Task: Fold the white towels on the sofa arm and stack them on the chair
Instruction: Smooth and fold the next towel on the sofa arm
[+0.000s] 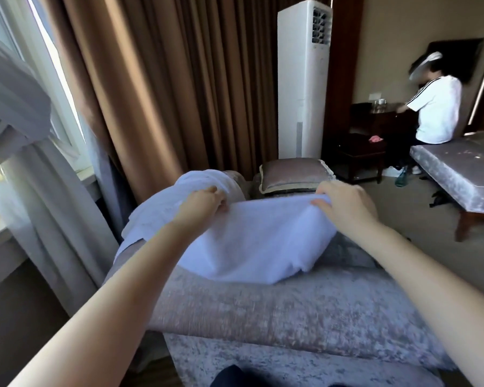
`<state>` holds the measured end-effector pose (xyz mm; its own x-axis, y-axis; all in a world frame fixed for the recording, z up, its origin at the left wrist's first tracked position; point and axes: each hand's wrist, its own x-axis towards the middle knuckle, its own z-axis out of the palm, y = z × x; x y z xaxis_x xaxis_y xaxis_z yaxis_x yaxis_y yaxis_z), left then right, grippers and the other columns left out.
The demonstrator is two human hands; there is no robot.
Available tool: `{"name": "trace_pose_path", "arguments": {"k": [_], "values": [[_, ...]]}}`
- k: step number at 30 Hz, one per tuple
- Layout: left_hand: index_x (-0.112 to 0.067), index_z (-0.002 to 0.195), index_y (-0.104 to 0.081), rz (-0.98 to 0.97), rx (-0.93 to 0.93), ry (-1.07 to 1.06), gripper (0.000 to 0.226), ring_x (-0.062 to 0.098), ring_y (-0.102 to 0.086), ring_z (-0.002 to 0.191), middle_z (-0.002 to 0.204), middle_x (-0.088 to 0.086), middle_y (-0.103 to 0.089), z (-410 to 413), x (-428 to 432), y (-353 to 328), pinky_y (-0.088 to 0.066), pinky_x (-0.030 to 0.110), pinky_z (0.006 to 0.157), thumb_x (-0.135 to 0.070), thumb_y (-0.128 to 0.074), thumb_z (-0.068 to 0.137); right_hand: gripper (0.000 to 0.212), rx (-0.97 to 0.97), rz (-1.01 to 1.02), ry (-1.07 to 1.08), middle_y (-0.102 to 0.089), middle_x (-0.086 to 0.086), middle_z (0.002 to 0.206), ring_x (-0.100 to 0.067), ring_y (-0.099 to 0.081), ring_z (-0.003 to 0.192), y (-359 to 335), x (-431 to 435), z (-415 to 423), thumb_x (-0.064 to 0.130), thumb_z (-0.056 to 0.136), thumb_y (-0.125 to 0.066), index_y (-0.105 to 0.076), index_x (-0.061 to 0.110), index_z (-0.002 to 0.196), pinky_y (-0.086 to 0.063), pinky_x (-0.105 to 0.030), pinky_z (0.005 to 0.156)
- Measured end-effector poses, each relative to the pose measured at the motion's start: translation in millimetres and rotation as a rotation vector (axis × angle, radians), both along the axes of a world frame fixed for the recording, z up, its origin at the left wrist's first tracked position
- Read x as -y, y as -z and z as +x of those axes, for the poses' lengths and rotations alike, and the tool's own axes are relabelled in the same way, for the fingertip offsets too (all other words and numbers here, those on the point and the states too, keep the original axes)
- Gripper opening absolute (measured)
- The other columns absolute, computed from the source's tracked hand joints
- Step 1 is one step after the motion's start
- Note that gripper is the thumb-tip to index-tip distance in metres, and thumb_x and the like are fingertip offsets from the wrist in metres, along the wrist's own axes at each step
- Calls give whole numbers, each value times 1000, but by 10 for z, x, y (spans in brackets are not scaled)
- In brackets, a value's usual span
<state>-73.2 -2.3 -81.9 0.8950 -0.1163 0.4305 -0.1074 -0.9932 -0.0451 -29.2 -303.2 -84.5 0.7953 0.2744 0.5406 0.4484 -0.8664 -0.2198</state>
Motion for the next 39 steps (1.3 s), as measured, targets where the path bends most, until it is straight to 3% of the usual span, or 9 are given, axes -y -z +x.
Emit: {"name": "trace_pose_path", "arguments": {"k": [5, 9, 13, 16, 19, 21, 24, 29, 39], "values": [[-8, 74, -63, 75, 424, 197, 19, 29, -52, 50, 65, 5, -58, -413, 129, 22, -39, 35, 54, -16, -49, 84, 23, 447, -17, -143, -56, -3, 67, -29, -56, 62, 125, 244, -282, 33, 84, -52, -59, 12, 76, -35, -37, 67], [-13, 75, -55, -17, 158, 322, 43, 25, -53, 46, 54, 0, -55, -992, 193, 563, -35, 26, 45, -50, -37, 90, 15, 431, -248, -435, -45, 3, 54, -18, -31, 43, 748, 399, -821, 27, 81, -45, -44, 18, 70, -21, -28, 51], [-25, 114, -50, 84, -246, 122, 92, 14, -46, 55, 56, -5, -42, -1329, 280, 888, -32, 31, 51, -84, 8, 74, 17, 242, -483, -545, -42, 9, 53, -12, -24, 47, 1293, 479, -1137, 36, 74, -43, -35, 27, 62, -17, -24, 48], [-25, 123, -49, 114, -199, 88, 50, 15, -36, 46, 51, -7, -34, -1302, 235, 1055, -21, 27, 43, -57, -20, 99, 27, 70, -482, -463, -51, 9, 63, -9, -34, 52, 1323, 500, -1165, 51, 81, -44, -45, 28, 68, -25, -24, 49], [-21, 81, -64, 154, -10, 187, 29, 13, -27, 36, 42, -9, -33, -1173, 168, 1045, -6, 19, 36, -33, -40, 91, 41, -26, -351, -424, -51, 12, 65, -7, -42, 53, 1190, 465, -1111, 63, 87, -36, -54, 29, 74, -31, -22, 50], [-17, 71, -62, 78, 70, 177, 31, 16, -38, 34, 44, -5, -45, -1010, 145, 966, -19, 18, 31, -29, -38, 87, 38, 76, -221, -396, -40, 13, 58, -6, -35, 48, 1083, 422, -993, 54, 91, -38, -48, 28, 65, -29, -24, 44], [-11, 89, -66, -89, 81, 48, 32, 29, -63, 63, 76, 4, -66, -747, 119, 818, -44, 32, 45, -27, -39, 96, 24, -63, -179, -309, -48, 9, 69, -13, -47, 59, 853, 359, -690, 40, 94, -43, -50, 28, 74, -37, -31, 51], [-17, 119, -58, 17, -115, -75, 25, 20, -52, 114, 117, -1, -59, -281, 56, 654, -42, 32, 70, -26, -45, 100, 18, -200, -185, -262, -54, 12, 80, -8, -50, 74, 671, 71, -118, 28, 95, -50, -50, 35, 78, -31, -19, 53], [-15, 127, -56, 346, -474, -166, 40, 27, -53, 120, 129, 7, -57, 463, 8, 762, -43, 35, 95, -37, -56, 93, 18, -504, -280, -361, -65, 9, 100, -15, -59, 90, 819, -599, 709, 35, 97, -51, -63, 25, 106, -49, -31, 74]]}}
